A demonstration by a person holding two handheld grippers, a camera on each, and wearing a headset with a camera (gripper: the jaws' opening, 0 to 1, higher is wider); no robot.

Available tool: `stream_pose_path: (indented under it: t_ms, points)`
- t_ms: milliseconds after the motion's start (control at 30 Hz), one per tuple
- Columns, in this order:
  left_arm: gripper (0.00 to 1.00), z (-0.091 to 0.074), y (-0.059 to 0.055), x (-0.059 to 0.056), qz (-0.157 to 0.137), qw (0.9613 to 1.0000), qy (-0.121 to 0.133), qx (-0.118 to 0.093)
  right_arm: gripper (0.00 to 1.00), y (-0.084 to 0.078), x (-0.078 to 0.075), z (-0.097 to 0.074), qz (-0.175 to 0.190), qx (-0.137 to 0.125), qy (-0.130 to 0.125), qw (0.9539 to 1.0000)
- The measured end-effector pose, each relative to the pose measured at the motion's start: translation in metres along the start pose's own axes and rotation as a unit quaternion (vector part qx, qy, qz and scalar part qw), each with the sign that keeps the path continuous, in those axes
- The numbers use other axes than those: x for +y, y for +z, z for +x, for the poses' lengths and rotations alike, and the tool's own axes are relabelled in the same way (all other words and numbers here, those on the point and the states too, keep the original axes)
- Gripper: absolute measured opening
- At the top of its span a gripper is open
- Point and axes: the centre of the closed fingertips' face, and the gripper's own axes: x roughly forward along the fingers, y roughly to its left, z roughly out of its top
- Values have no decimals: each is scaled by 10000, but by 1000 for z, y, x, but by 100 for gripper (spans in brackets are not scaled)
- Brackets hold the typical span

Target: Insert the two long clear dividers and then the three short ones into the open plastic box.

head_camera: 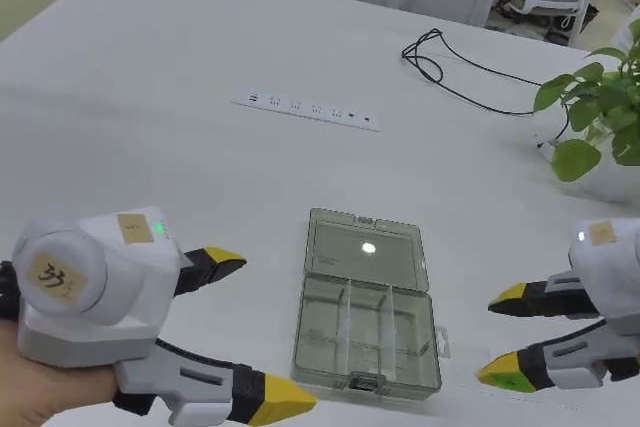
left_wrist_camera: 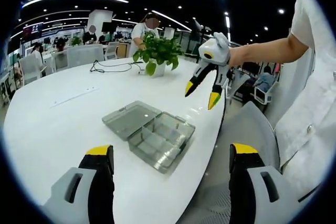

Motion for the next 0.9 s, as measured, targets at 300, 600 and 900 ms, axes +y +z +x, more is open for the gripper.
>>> stream_pose_path:
  t_ms: [300,600,900]
  points:
    - [93,4,0,0,-36,10000,-48,32,57,-39,-19,22,-715,555,129,9958]
    - [92,4,-4,2,-53,9999,-38,95,54,-61,-29,43,-1098,853,282,9899]
    - [92,5,-7,1,-126,9998,-45,137,50,-78,-36,60,-1274,1147,441,9842]
